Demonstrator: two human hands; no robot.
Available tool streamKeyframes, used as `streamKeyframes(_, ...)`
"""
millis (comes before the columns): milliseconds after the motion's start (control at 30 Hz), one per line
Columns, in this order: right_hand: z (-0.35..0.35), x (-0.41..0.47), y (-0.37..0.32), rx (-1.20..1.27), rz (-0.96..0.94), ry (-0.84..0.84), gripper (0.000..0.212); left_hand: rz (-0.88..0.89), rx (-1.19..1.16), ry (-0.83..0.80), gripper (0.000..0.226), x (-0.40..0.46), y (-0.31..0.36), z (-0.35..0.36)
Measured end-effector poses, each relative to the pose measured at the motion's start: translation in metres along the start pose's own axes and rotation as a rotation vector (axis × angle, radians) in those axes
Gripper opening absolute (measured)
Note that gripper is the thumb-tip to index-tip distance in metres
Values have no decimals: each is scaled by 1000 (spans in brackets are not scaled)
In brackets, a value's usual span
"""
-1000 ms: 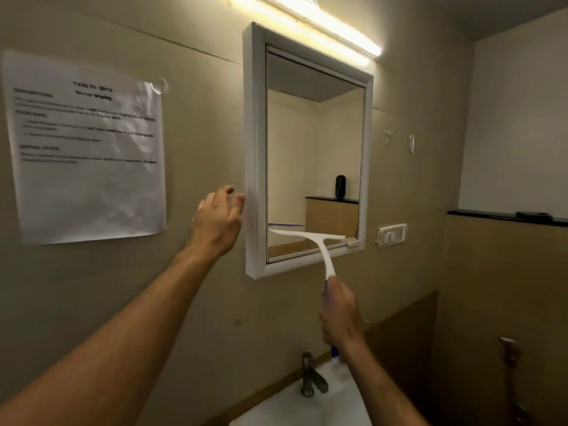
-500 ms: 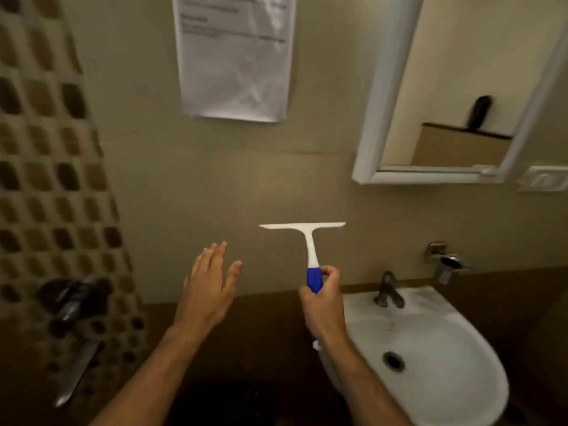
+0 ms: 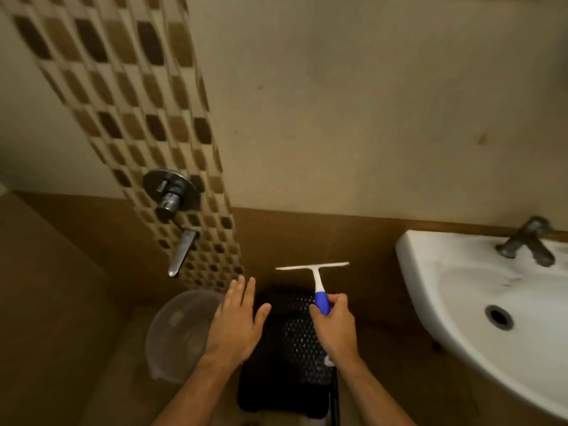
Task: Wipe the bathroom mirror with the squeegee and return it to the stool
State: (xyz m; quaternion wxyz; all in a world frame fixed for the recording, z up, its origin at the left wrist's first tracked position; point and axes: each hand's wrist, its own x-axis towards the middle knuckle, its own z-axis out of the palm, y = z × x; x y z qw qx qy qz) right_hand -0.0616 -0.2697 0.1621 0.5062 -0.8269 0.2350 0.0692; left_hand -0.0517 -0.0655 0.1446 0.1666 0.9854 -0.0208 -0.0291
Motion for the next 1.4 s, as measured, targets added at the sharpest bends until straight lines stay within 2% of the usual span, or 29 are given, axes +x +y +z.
streamKeyframes(133, 31, 21, 24, -228, 65, -31, 29, 16, -8, -85, 73, 12, -27, 31)
streamKeyframes(300, 76, 62, 62, -353, 120, -68, 32, -1, 33, -176, 73, 32, -60, 81)
streamKeyframes(433, 112, 91, 95, -370, 131, -96, 26, -37, 33, -206, 73, 45, -71, 126)
streamKeyframes(700, 171, 134, 154, -459, 148, -137, 31, -54, -10, -230, 69, 58, -82, 203)
streamKeyframes(867, 188, 140, 181, -430, 225, -185, 39, -53, -30, -200, 71, 45, -96, 221)
streamKeyframes(1067, 183, 141, 192, -388, 255, -221, 57, -9, 1, -247, 70, 29, -103, 221)
streamKeyframes(1133, 173, 139, 181, -415, 216, -214, 59, 5, 10, -240, 70, 29, -101, 213)
streamKeyframes(1200, 156, 134, 160, -516, 65, -154, 65, 15, 41, -224, 71, 31, -95, 194)
streamKeyframes(1300, 123, 129, 112, -621, -226, 17, 72, 57, 121, -129, 73, 48, -80, 148)
streamKeyframes(1400, 88, 127, 40, -564, -370, 237, 80, 49, 124, 22, 73, 71, -59, 88)
